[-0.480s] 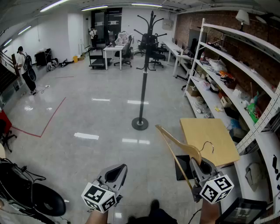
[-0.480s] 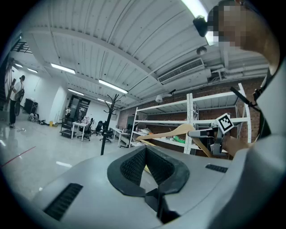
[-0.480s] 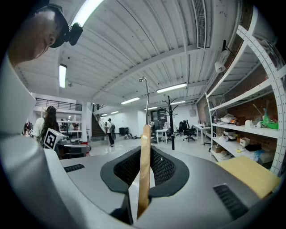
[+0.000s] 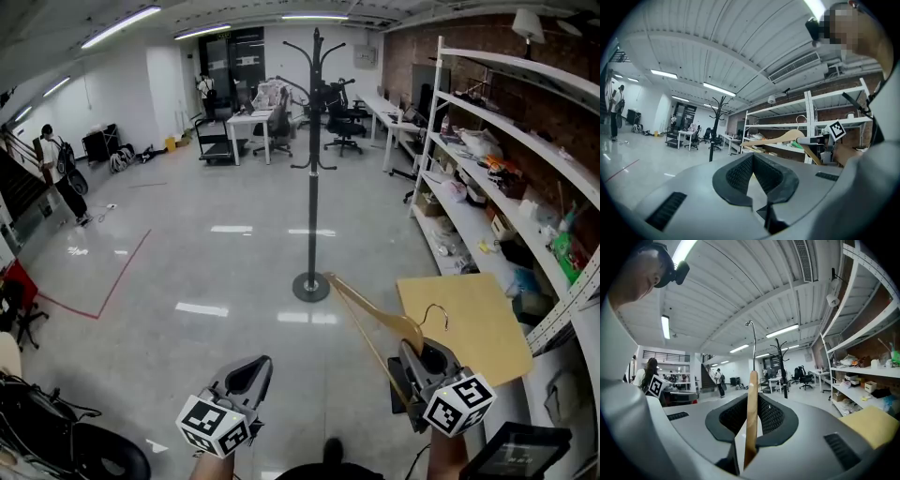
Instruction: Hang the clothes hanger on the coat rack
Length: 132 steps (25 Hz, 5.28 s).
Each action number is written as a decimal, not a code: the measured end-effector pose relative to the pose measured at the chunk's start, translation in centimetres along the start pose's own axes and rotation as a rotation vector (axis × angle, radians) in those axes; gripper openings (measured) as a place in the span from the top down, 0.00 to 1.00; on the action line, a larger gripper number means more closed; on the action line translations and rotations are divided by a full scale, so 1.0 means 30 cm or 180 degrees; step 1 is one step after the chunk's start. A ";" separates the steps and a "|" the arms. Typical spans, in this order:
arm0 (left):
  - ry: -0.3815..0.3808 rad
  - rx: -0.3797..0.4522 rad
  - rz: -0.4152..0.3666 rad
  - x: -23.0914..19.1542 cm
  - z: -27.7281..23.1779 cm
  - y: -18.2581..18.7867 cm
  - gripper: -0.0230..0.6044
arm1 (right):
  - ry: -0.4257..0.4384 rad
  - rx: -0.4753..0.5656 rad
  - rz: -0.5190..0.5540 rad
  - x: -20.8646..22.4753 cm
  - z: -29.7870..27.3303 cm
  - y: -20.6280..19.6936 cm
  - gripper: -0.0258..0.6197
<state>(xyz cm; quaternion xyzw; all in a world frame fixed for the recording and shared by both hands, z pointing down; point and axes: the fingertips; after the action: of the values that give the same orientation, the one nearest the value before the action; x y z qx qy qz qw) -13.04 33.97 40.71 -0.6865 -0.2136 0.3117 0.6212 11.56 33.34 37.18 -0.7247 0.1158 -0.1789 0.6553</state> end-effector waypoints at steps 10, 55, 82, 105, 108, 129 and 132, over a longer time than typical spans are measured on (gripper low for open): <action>0.0059 -0.0035 -0.0079 -0.104 -0.382 0.044 0.96 | 0.0171 0.0054 0.0021 0.295 -0.267 0.071 0.87; 0.0047 0.0264 -0.0311 -1.379 -1.808 0.434 0.96 | 0.1072 0.0110 0.0177 0.923 -2.022 0.409 0.87; 0.0112 0.0248 -0.0177 -1.816 -2.032 0.493 0.96 | 0.3028 -0.0259 0.0324 0.696 -2.658 0.564 0.87; 0.0106 -0.0029 -0.0082 -1.859 -2.144 0.406 0.96 | 0.3635 -0.0467 0.0255 0.811 -2.828 0.428 0.87; 0.0100 -0.0057 -0.0075 -1.860 -2.143 0.394 0.96 | 0.3768 -0.0449 0.0271 0.804 -2.830 0.427 0.87; 0.0085 -0.0080 -0.0030 -1.825 -2.130 0.368 0.96 | 0.3718 -0.0368 0.0373 0.871 -2.865 0.391 0.87; 0.0077 -0.0064 -0.0044 -1.818 -2.121 0.373 0.96 | 0.3655 -0.0342 0.0422 0.889 -2.866 0.393 0.87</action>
<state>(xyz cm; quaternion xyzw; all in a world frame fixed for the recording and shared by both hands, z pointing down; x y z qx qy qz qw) -8.94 -50.49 40.70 -0.6949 -0.2139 0.2970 0.6190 1.25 -56.84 35.01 -0.5350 0.5068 -0.4957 0.4596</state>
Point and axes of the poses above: the fingertips, and each gripper's own axes: z backward along the fingers, x to its right, y out of its top, and after that the axes turned 4 degrees about -y, right-handed
